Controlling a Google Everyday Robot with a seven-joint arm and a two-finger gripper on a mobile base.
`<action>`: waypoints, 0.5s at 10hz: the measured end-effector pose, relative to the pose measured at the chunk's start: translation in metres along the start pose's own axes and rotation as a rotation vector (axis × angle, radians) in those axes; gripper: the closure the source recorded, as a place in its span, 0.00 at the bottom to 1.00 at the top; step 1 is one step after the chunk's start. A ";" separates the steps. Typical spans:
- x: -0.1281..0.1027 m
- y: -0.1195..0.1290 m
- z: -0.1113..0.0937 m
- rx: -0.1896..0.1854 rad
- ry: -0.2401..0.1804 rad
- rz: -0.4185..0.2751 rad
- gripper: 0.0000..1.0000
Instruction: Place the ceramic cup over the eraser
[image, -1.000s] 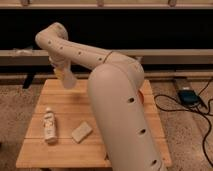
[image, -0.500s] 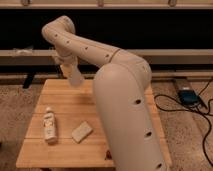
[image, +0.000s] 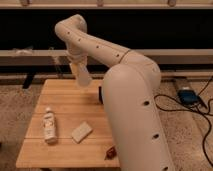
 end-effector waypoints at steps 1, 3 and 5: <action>-0.008 0.004 0.000 0.003 -0.003 0.018 1.00; -0.031 0.019 -0.002 0.000 -0.006 0.065 1.00; -0.045 0.026 -0.004 -0.004 -0.009 0.093 1.00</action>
